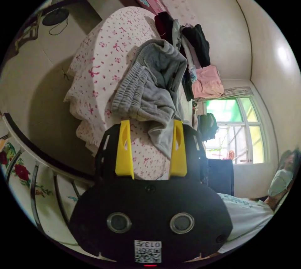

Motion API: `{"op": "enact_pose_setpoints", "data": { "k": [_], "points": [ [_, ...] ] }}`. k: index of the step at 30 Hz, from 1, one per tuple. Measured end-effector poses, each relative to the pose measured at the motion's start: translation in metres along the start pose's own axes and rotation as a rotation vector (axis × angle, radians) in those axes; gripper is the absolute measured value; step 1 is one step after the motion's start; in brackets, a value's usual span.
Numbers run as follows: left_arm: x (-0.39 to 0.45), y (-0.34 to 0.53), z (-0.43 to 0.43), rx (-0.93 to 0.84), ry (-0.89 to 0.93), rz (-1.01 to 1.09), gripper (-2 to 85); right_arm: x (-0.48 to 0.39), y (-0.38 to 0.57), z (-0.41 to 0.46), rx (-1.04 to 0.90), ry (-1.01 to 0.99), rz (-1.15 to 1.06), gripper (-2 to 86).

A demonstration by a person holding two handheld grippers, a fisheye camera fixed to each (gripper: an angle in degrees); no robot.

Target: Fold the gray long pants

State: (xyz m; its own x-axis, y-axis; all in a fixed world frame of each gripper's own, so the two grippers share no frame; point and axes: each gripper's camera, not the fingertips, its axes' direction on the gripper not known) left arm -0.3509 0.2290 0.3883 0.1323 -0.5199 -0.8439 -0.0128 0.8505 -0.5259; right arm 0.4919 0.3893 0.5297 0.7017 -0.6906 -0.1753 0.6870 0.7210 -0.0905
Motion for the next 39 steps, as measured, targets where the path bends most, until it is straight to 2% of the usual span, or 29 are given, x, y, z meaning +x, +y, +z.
{"op": "enact_pose_setpoints", "data": {
  "k": [4,9,12,14,17,20,22,24,26,28,31,34,36,39],
  "points": [
    [-0.01,-0.011,0.012,0.002,0.056,-0.042,16.4,-0.002,0.0,0.005,-0.017,0.001,0.004,9.9],
    [-0.014,-0.023,0.005,0.056,0.0,-0.072,6.8,-0.002,0.0,0.006,-0.009,-0.009,0.022,9.0],
    [0.014,-0.029,-0.007,0.094,0.012,0.037,3.0,0.0,-0.003,0.007,-0.026,-0.067,-0.004,4.0],
    [0.063,-0.03,-0.022,0.099,-0.084,0.203,2.3,0.003,-0.007,0.003,-0.031,-0.047,0.0,2.3],
    [0.127,-0.015,-0.052,0.153,-0.174,0.401,1.9,0.01,-0.014,-0.024,0.052,-0.043,0.01,1.4],
    [0.147,0.009,-0.08,0.247,-0.249,0.47,2.0,0.009,-0.014,-0.057,0.164,-0.064,-0.044,1.1],
    [0.132,0.014,-0.072,0.212,-0.305,0.467,2.3,0.002,-0.012,-0.062,0.193,-0.075,-0.083,1.2],
    [0.096,0.014,-0.043,0.109,-0.35,0.38,2.7,-0.007,-0.009,-0.042,0.127,-0.061,-0.106,1.7],
    [0.045,0.025,-0.01,0.032,-0.379,0.254,3.6,-0.006,-0.005,-0.017,0.021,-0.159,-0.095,2.5],
    [0.021,0.041,-0.003,0.039,-0.37,0.179,4.7,-0.001,0.001,-0.005,-0.066,-0.235,-0.056,3.7],
    [0.011,0.072,-0.015,0.161,-0.331,0.134,5.5,0.025,0.025,-0.026,0.018,-0.159,0.089,7.0],
    [0.054,0.099,-0.015,0.255,-0.404,0.317,6.4,0.064,0.054,-0.046,0.099,0.03,0.29,10.8],
    [0.093,0.111,0.004,0.232,-0.47,0.482,7.7,0.09,0.069,-0.044,0.088,0.119,0.375,12.9],
    [0.148,0.129,0.072,0.08,-0.488,0.716,9.6,0.112,0.072,-0.024,0.032,0.105,0.417,13.2]
  ]
}}
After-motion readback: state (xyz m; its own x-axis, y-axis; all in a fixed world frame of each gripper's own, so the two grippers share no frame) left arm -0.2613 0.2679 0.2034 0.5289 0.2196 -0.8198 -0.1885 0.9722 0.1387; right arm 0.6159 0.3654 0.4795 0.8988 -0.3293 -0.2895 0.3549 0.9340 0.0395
